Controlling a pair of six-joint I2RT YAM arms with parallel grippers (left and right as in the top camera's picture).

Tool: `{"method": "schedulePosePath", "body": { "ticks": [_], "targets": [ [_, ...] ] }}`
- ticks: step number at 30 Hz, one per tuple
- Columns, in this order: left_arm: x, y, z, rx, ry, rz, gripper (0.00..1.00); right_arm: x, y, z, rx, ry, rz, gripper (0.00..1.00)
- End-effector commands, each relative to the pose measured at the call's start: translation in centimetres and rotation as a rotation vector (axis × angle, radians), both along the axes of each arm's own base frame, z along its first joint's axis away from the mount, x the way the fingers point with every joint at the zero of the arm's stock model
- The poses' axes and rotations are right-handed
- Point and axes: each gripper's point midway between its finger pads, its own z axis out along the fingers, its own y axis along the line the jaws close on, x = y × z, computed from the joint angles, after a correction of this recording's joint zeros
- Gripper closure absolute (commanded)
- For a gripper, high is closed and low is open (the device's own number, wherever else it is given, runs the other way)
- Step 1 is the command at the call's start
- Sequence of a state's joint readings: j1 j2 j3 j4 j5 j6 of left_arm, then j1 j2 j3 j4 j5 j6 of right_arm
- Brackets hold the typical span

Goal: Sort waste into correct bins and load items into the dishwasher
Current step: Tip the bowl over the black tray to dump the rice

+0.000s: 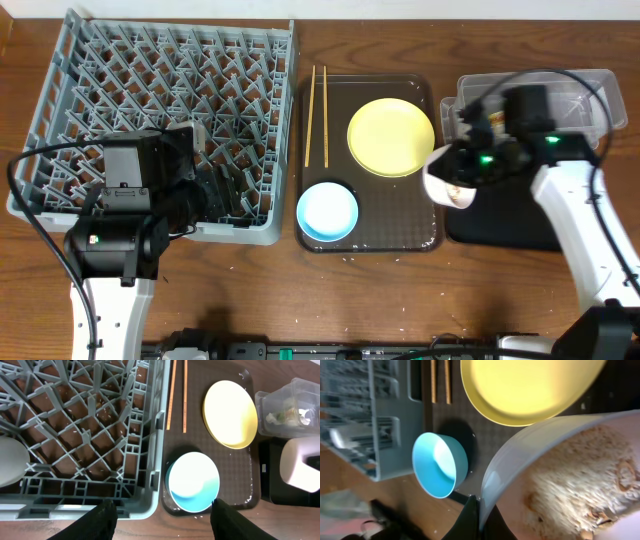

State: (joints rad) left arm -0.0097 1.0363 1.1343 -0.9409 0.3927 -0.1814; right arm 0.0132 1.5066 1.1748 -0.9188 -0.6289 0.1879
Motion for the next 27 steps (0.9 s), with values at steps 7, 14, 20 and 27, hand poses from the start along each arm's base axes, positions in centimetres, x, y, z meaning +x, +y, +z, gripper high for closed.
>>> {"method": "schedulePosePath", "body": {
  "ticks": [7, 14, 20, 27],
  "targets": [
    [0.3, 0.3, 0.7, 0.028, -0.026, -0.002, 0.39, 0.8, -3.9, 1.1, 0.437, -0.173, -0.033, 0.99],
    [0.3, 0.3, 0.8, 0.028, -0.028, -0.002, 0.39, 0.1, -7.5, 0.0, 0.588, -0.221, -0.172, 0.99],
    [0.3, 0.3, 0.8, 0.029, -0.028, -0.001, 0.38, -1.2, -10.0, 1.9, 0.742, -0.423, -0.166, 0.99],
    [0.3, 0.3, 0.8, 0.029, -0.028, -0.001, 0.38, -1.5, -11.3, 1.5, 0.738, -0.436, -0.212, 0.99]
  ]
}}
